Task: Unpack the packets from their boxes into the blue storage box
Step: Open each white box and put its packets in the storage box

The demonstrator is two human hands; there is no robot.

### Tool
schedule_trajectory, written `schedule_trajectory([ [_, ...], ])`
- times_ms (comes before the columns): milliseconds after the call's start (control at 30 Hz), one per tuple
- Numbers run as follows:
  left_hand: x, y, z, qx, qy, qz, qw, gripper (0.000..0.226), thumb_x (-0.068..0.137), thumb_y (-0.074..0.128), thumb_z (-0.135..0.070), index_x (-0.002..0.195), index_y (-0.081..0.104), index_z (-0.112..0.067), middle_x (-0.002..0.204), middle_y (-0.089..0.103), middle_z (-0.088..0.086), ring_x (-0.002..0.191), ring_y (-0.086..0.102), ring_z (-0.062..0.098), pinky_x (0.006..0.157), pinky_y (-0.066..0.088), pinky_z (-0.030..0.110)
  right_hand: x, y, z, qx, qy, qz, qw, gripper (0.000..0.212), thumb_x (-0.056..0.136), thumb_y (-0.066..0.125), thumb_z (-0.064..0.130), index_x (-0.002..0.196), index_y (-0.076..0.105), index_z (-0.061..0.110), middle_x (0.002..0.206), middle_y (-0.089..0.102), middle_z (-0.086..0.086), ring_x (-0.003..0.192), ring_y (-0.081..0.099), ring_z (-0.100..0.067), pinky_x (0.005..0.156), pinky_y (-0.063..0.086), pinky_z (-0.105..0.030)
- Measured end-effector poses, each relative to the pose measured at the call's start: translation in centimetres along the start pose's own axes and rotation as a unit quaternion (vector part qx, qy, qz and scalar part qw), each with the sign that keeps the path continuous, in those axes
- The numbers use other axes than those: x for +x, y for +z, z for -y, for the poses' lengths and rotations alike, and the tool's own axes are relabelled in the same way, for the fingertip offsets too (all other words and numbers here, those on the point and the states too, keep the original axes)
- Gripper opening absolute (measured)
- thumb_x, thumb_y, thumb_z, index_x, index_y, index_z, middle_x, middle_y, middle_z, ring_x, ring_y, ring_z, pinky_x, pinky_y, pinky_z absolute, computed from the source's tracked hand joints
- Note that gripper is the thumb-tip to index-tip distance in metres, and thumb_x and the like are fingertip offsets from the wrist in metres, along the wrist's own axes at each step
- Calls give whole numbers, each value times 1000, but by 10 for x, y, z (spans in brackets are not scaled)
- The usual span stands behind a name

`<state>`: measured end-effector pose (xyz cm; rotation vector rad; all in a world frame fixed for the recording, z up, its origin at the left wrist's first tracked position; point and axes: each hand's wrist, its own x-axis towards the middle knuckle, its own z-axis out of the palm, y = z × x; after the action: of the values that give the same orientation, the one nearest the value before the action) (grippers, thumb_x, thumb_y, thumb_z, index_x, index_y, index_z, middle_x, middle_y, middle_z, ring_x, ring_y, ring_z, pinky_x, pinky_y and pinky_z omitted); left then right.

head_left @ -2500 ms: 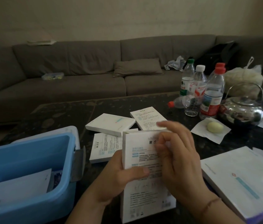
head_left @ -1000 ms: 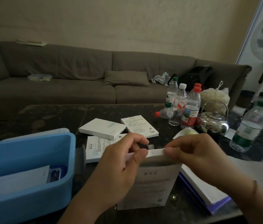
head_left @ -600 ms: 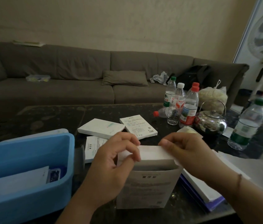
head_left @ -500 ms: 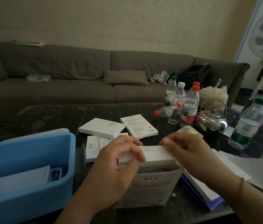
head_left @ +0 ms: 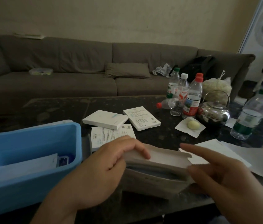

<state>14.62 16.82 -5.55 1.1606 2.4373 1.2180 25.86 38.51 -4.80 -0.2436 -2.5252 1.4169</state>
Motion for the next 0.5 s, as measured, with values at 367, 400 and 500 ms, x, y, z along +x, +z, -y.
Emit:
schedule_trajectory([
  [367,23,49,28,-91,67,-316,942,30,85,61,-1,83,60,-31,119,49,-21,124,45,3,86,51,20,-23,75,-17,-36,-207,-240,948,36,72,71,32,106,66,40,89,66,38,62,64,15,52,51,-6],
  [400,18,51,29,-62,40,-360,930,25,79,68,-10,80,57,-32,119,45,-23,121,44,-1,85,49,18,-21,80,-13,-33,-210,-239,948,34,72,65,39,105,62,44,84,70,32,61,64,15,49,51,-8],
  [500,-6,58,36,10,-27,-400,916,23,64,74,-27,67,51,-32,99,47,-22,99,50,-5,79,44,17,-16,99,-11,-68,-218,-238,944,34,71,58,45,105,55,46,68,66,28,58,62,15,50,50,-7],
])
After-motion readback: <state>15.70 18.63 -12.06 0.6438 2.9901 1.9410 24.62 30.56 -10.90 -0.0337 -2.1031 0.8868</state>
